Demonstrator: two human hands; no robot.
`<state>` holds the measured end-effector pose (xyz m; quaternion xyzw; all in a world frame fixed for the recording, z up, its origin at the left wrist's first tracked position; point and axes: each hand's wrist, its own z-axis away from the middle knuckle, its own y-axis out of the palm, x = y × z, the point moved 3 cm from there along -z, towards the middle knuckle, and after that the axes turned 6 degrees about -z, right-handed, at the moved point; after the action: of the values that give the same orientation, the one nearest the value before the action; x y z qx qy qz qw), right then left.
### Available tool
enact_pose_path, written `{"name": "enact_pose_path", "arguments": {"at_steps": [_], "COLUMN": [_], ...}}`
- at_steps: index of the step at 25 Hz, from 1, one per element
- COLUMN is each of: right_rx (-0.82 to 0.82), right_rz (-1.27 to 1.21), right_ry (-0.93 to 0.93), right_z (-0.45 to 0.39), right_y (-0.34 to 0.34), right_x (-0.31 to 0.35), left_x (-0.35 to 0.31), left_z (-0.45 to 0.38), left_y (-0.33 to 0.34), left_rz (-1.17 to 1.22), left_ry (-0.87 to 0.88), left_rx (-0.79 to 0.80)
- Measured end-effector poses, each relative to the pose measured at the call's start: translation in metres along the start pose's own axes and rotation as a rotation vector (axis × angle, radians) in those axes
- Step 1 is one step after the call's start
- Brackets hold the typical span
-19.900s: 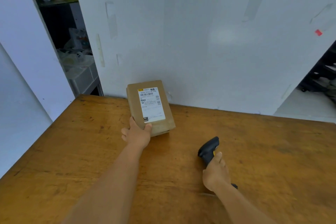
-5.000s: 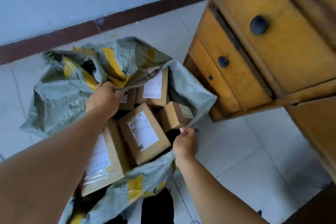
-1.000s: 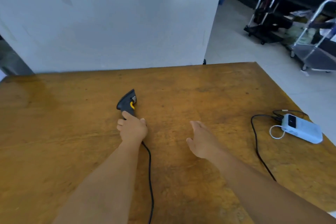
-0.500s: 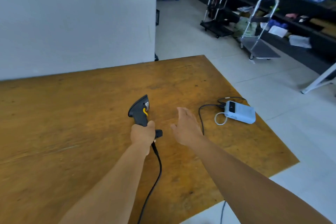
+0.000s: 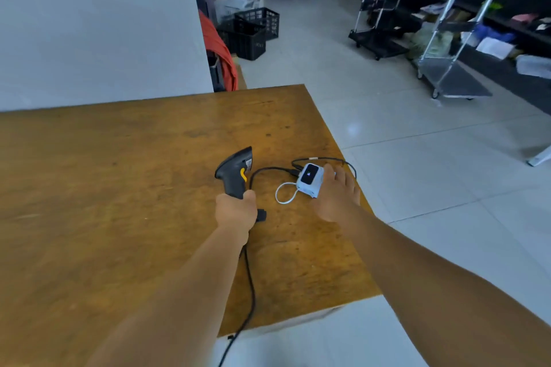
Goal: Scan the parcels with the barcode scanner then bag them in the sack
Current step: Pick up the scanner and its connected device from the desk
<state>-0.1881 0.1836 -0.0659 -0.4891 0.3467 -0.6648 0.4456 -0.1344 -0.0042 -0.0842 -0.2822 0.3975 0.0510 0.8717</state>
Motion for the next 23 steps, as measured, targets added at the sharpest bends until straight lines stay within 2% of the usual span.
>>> {"name": "enact_pose_path", "arguments": {"at_steps": [2, 5, 8, 10, 14, 18, 23], "right_rx": [0.07, 0.044, 0.084, 0.117, 0.066, -0.027, -0.139], "right_rz": [0.079, 0.21, 0.25, 0.143, -0.033, -0.301, -0.47], "right_ry": [-0.048, -0.111, -0.084, -0.048, -0.005, 0.062, 0.132], "right_z": [-0.011, -0.022, -0.017, -0.004, 0.037, 0.093, 0.157], "right_y": [0.0, -0.007, -0.005, 0.005, 0.024, 0.026, 0.011], "right_x": [-0.014, -0.019, -0.018, -0.017, -0.011, -0.004, -0.001], "left_x": [0.003, 0.01, 0.017, 0.018, 0.015, 0.005, -0.01], "left_z": [0.008, 0.016, 0.018, 0.023, 0.045, 0.088, 0.148], "left_y": [0.006, 0.005, 0.001, -0.001, -0.011, -0.031, -0.049], "left_rz": [-0.053, -0.111, -0.087, 0.002, 0.177, 0.252, 0.279], "left_ry": [-0.038, -0.084, -0.114, -0.136, -0.151, -0.098, 0.016], "left_rx": [-0.004, 0.003, 0.01, 0.04, 0.082, 0.142, 0.223]}}
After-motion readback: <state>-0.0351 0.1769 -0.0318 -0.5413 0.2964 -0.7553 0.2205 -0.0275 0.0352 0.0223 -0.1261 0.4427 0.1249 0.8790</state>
